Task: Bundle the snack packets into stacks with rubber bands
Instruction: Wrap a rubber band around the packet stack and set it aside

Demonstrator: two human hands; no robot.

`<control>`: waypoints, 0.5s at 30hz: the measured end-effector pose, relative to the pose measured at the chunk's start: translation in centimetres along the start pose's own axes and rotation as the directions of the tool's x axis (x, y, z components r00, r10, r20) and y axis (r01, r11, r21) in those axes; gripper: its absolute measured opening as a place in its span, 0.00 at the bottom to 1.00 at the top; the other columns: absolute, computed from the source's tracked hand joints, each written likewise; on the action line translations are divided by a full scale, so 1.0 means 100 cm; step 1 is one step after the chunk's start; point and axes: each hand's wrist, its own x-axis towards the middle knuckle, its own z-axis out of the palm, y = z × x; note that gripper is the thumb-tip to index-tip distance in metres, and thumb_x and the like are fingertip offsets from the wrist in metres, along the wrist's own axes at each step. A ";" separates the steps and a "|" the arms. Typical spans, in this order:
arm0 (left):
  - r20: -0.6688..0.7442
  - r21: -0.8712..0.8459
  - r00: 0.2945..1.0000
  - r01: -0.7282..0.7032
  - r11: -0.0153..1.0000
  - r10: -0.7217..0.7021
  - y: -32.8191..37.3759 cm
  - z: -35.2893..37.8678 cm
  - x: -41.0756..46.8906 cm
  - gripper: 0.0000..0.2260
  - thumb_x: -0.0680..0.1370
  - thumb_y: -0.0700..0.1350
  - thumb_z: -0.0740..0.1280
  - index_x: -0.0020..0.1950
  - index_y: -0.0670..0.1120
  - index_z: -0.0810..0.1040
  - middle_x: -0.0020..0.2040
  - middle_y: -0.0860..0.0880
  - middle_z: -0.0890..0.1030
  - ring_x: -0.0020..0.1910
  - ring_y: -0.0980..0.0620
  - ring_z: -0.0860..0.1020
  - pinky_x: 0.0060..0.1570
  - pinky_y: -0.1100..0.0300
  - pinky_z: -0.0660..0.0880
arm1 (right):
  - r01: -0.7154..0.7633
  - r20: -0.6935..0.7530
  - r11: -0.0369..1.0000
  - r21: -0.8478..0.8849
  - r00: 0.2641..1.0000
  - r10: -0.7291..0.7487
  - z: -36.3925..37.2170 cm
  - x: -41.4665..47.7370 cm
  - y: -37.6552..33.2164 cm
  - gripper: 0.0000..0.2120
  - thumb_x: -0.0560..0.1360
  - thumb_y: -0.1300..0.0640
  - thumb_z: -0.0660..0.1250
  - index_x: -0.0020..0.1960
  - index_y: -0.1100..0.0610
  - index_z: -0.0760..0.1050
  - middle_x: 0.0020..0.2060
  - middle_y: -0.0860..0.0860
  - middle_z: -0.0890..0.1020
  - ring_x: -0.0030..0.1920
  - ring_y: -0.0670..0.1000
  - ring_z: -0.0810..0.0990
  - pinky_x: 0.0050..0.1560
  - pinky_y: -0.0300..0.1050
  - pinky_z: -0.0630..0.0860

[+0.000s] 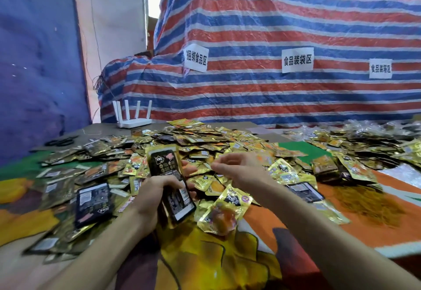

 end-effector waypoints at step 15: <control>0.246 -0.265 0.964 0.165 0.950 -0.099 0.003 -0.025 -0.007 0.26 0.63 0.30 0.63 0.61 0.37 0.78 0.45 0.41 0.79 0.42 0.42 0.79 0.46 0.48 0.79 | 0.046 -0.037 0.999 0.011 0.998 -0.046 0.050 0.010 0.039 0.06 0.77 0.55 0.73 0.42 0.54 0.84 0.33 0.42 0.81 0.35 0.41 0.77 0.40 0.37 0.69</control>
